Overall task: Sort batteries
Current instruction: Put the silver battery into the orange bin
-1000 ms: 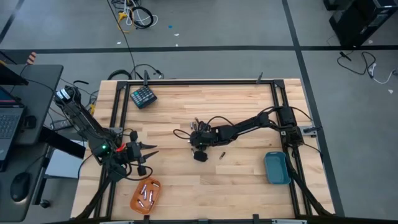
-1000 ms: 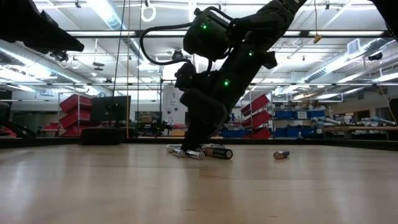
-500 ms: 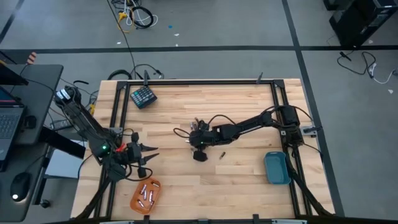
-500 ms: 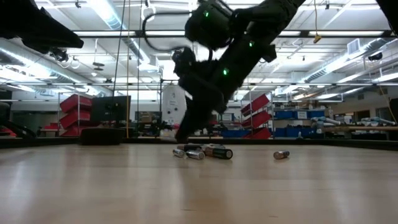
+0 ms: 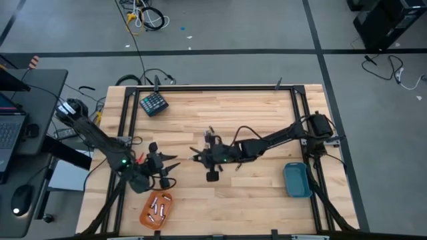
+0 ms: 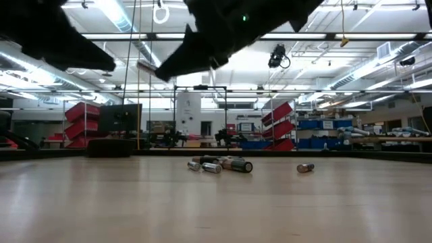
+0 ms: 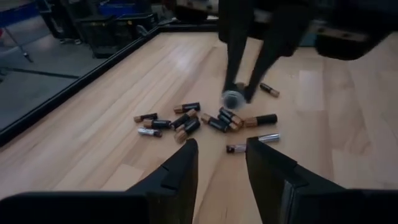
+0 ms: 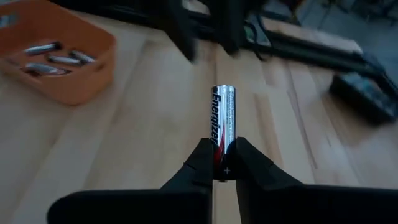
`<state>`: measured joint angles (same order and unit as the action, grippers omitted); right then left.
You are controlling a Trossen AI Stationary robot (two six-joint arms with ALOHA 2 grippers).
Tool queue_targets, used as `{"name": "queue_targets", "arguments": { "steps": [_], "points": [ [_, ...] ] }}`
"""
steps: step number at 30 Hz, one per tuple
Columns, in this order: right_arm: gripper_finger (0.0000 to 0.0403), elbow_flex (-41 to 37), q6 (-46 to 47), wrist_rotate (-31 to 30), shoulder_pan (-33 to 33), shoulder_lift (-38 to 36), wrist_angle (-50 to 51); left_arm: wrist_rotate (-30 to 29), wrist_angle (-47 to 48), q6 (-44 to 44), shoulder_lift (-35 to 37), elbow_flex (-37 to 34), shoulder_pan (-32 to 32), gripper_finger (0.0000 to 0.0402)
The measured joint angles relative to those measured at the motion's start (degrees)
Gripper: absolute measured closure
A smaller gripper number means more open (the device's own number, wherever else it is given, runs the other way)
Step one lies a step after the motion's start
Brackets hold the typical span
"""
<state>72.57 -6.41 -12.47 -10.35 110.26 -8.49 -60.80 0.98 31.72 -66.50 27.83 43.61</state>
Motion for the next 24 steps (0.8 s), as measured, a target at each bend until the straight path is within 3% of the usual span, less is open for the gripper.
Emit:
{"name": "queue_targets", "arguments": {
  "steps": [8, 24],
  "points": [
    [0.0375, 2.7, -5.1, -2.7, -2.4, 0.0, -0.3, 6.6, -16.1, -16.1, -2.6, 0.0, -4.7, 0.0268],
    [0.0375, 2.9, -6.9, -4.0, -3.1, 0.0, -0.4, 7.6, -20.9, -19.7, -2.5, 0.0, -6.2, 0.0271]
  ]
}}
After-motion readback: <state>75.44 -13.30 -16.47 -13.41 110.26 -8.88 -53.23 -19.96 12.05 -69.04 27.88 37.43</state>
